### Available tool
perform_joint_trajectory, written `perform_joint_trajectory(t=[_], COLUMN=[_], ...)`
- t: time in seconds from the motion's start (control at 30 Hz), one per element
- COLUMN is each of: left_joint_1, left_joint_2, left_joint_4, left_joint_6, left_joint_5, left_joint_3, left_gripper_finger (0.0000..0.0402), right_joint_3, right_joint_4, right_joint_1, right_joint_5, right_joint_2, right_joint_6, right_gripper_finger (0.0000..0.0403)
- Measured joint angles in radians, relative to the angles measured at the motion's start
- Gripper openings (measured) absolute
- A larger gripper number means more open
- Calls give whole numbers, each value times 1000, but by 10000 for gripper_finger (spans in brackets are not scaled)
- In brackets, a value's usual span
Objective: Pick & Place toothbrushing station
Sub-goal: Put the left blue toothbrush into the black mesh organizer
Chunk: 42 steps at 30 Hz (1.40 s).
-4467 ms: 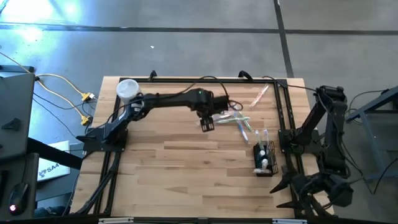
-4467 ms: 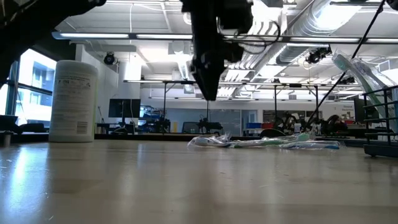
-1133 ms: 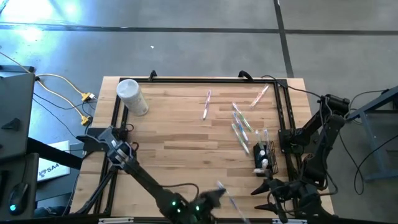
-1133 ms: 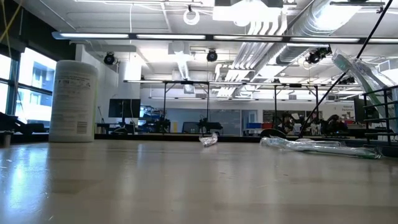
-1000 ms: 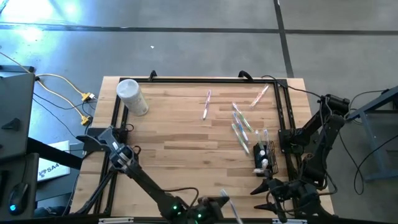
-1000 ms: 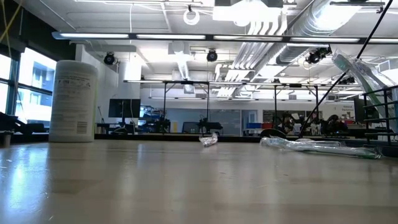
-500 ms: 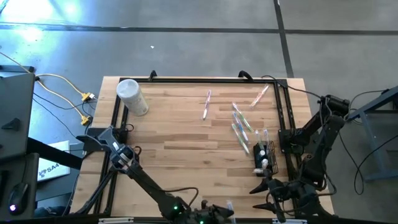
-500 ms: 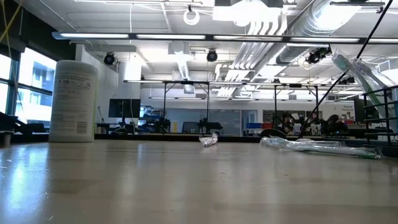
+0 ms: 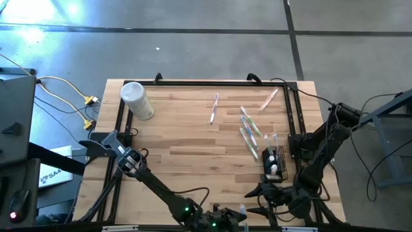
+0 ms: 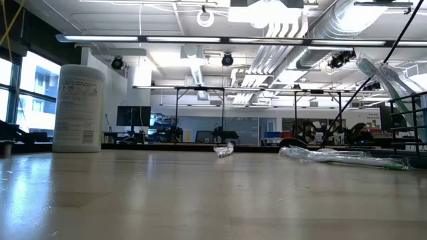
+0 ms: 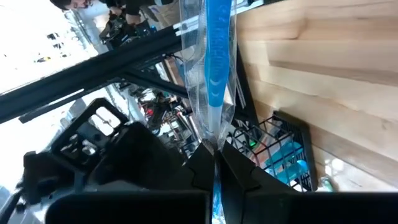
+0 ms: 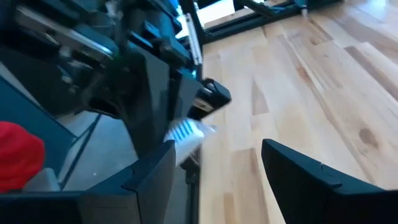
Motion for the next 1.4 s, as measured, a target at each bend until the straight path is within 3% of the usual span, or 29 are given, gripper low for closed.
perform_joint_trajectory(t=[0.7,0.87,1.2,1.4], left_joint_1=[32,31,31,31], left_joint_2=[0,0,0,0], left_joint_4=[-2,-1,-10,-10], left_joint_6=[-8,-8,-9,-26], left_joint_5=[3,3,6,10], left_joint_3=[0,0,0,0], left_gripper_finger=[0,0,2,2], right_joint_3=[0,0,0,1], right_joint_4=[78,78,84,76], right_joint_1=[-60,-61,-72,-78], right_joint_5=[-175,-177,-230,-248], right_joint_2=[0,0,-1,-1], right_joint_6=[-71,-92,-144,-142], right_gripper_finger=[225,180,25,23])
